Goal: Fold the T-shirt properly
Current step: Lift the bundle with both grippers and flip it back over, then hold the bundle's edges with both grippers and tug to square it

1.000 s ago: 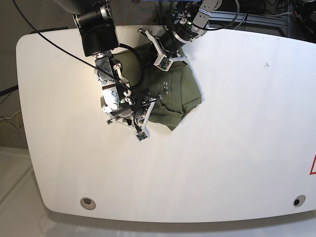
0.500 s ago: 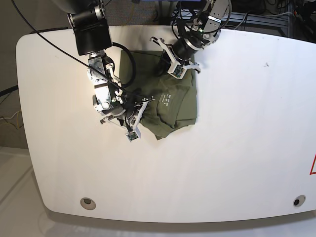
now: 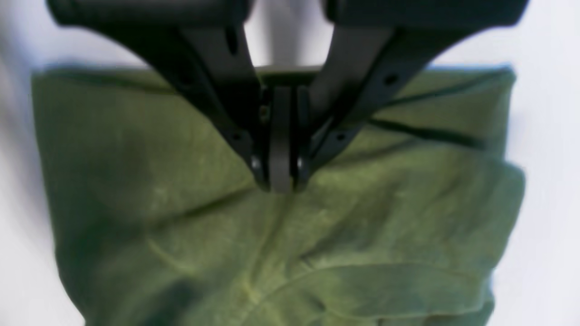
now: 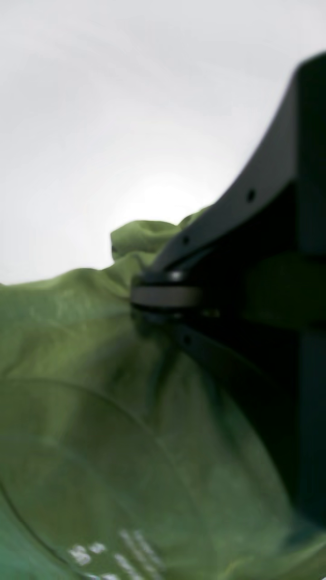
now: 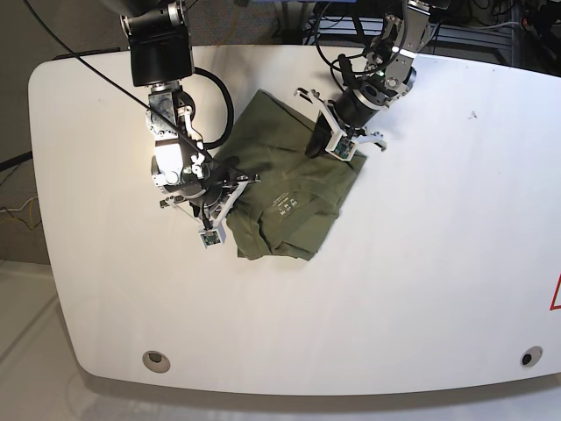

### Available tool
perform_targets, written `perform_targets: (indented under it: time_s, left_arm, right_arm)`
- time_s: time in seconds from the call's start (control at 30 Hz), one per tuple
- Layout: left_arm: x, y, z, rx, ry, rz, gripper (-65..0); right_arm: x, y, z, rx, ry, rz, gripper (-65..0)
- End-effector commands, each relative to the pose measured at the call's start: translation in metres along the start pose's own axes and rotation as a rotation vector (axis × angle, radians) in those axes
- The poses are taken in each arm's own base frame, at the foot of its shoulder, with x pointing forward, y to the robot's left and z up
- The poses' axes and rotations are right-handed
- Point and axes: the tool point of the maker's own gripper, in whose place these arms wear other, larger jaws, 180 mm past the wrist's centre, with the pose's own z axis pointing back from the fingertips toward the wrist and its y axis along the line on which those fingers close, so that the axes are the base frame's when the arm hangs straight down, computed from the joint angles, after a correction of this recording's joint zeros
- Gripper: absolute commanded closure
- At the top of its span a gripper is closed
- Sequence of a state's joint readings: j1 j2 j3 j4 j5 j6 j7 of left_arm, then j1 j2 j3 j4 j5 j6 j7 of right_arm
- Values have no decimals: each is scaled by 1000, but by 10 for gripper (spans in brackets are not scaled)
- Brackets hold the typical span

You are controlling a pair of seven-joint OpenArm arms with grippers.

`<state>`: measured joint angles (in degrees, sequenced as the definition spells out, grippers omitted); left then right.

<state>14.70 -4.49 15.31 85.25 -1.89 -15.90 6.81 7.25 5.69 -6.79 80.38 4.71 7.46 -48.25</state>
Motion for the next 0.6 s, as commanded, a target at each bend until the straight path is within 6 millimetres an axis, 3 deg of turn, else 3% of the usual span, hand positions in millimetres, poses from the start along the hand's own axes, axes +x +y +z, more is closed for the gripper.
perform_targets:
  time_s: [0.0, 0.57]
  left_arm:
    - [21, 17, -2, 33, -55, -22, 0]
    - [45, 42, -6, 57, -91, -92, 0]
  right_arm:
    - [-64, -3, 3, -30, 212, -16, 0]
    - [-114, 14, 29, -65, 272, -124, 0]
